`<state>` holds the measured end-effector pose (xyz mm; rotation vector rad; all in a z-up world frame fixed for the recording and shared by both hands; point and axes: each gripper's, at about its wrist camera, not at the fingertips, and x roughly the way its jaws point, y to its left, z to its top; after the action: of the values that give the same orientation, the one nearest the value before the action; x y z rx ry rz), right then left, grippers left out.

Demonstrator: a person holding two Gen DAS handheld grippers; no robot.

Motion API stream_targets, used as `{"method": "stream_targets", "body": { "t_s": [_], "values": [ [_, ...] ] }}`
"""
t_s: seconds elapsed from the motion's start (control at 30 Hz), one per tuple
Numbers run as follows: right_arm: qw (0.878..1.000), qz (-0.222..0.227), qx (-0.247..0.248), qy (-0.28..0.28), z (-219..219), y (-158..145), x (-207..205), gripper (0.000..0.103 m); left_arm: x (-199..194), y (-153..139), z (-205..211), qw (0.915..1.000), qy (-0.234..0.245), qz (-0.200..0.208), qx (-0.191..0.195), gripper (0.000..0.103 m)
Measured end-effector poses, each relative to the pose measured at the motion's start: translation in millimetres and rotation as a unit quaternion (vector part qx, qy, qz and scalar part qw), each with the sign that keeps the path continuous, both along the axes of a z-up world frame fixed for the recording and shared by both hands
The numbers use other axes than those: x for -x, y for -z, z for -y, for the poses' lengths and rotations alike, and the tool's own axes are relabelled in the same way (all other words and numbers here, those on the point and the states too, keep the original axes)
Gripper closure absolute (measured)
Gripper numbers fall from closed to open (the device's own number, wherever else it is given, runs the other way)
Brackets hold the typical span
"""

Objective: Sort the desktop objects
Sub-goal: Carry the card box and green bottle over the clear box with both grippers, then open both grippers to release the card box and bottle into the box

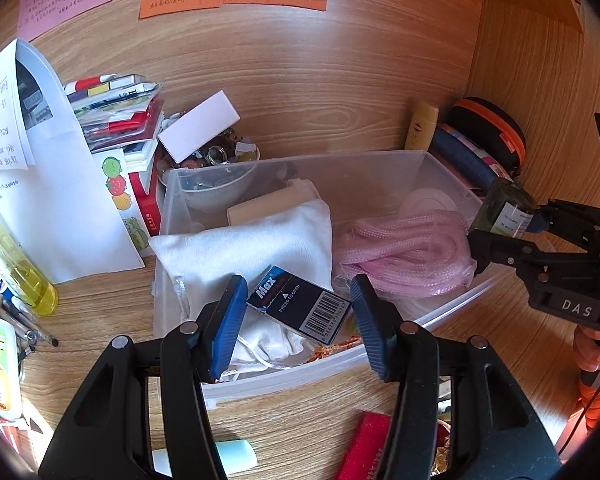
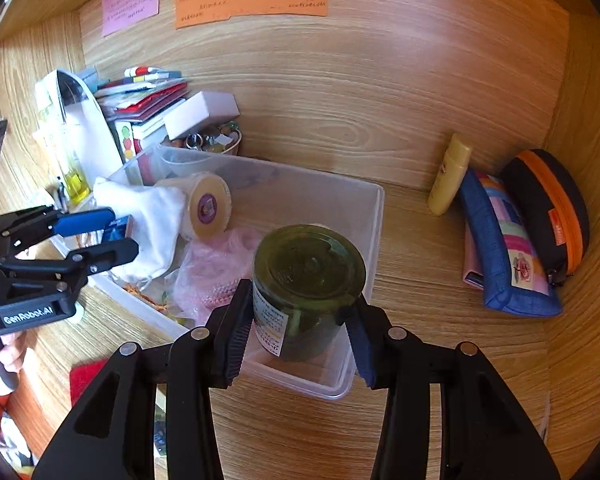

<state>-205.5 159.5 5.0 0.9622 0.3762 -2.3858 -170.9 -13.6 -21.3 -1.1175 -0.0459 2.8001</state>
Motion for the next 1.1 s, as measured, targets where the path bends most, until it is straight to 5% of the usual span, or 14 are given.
{"method": "stream_targets", "body": {
  "t_s": [0.33, 0.5, 0.67, 1.1],
  "values": [
    [1.000, 0.004, -0.014, -0.003, 0.6, 0.1, -5.8, 0.056, -2.7, -3.3, 3.2, 0.9998, 0.005, 0.011, -0.015, 0.050],
    [1.000, -0.023, -0.016, -0.004, 1.2, -5.5, -17.9, 0.026, -12.7, -10.3, 5.0, 0.9999, 0.007, 0.000, -0.014, 0.046],
    [0.999, -0.033, -0.020, -0.007, 3.9, -10.7, -27.2, 0.025, -23.5, -17.1, 8.9, 0.9999, 0.001, -0.008, -0.014, 0.044],
    [0.999, -0.027, -0.010, -0.017, 5.6, -17.4, -51.7, 0.022, -62.2, -27.8, 20.1, 0.9991, -0.028, -0.031, 0.005, 0.019]
  ]
}}
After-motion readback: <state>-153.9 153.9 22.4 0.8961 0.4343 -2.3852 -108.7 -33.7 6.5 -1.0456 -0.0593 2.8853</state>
